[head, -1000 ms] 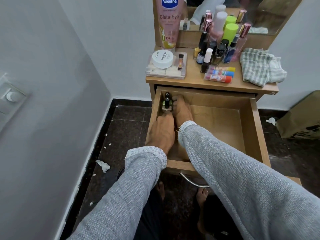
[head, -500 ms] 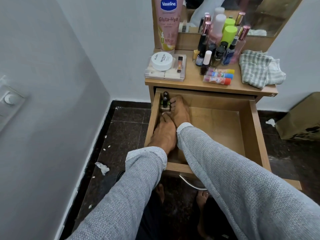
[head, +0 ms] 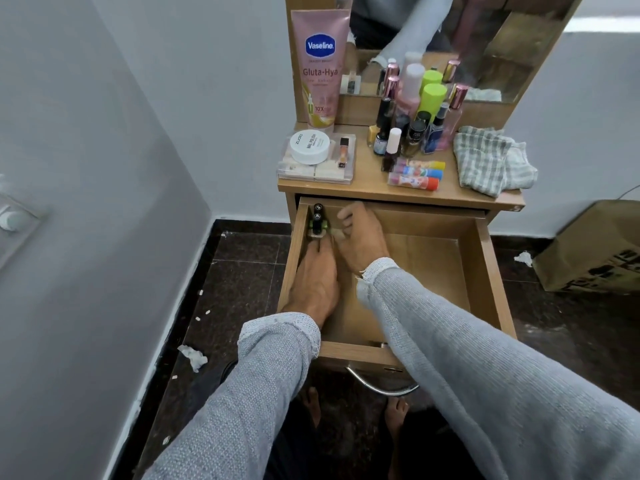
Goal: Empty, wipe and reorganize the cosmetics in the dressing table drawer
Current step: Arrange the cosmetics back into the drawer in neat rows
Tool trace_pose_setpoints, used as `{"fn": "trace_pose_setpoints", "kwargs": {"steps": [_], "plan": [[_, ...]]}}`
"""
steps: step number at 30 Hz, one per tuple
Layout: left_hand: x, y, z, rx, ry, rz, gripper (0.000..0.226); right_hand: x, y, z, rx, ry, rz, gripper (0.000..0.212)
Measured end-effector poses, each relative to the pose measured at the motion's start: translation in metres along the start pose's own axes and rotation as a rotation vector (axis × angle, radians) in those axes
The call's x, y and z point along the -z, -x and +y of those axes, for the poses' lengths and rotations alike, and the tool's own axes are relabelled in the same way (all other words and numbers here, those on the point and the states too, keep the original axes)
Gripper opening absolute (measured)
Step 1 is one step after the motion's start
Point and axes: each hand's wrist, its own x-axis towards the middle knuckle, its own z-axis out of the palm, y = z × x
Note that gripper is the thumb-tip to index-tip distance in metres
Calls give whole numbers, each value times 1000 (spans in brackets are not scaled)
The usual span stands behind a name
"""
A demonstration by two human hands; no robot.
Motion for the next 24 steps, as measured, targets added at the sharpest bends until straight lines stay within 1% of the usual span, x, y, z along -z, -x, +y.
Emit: {"fn": "trace_pose_setpoints", "kwargs": {"steps": [4,7,11,13,15,16,21,24], "plan": [[6,2,6,-110,19,125,50,45,-4,-15,142,50,38,16],[9,4,8,-130,33,172,43,75,-7,-30,222,86,94,10],[9,4,10,-134,30,195,38,116,-24,-53,352,111,223,3],[8,4,10,-134,28,197,36,133,-44,-64,386,134,298,1],[8,4,9,-132,26,201,36,145,-69,-75,388,210,336,3],[8,4,9,-132,24,203,35,149,-81,-78,378,259,318,5],[8,5,8,-126,27,220,35,149,-115,-90,352,597,120,17],[7,4,7,-129,26,223,36,143,-115,-93,347,711,74,25]]}}
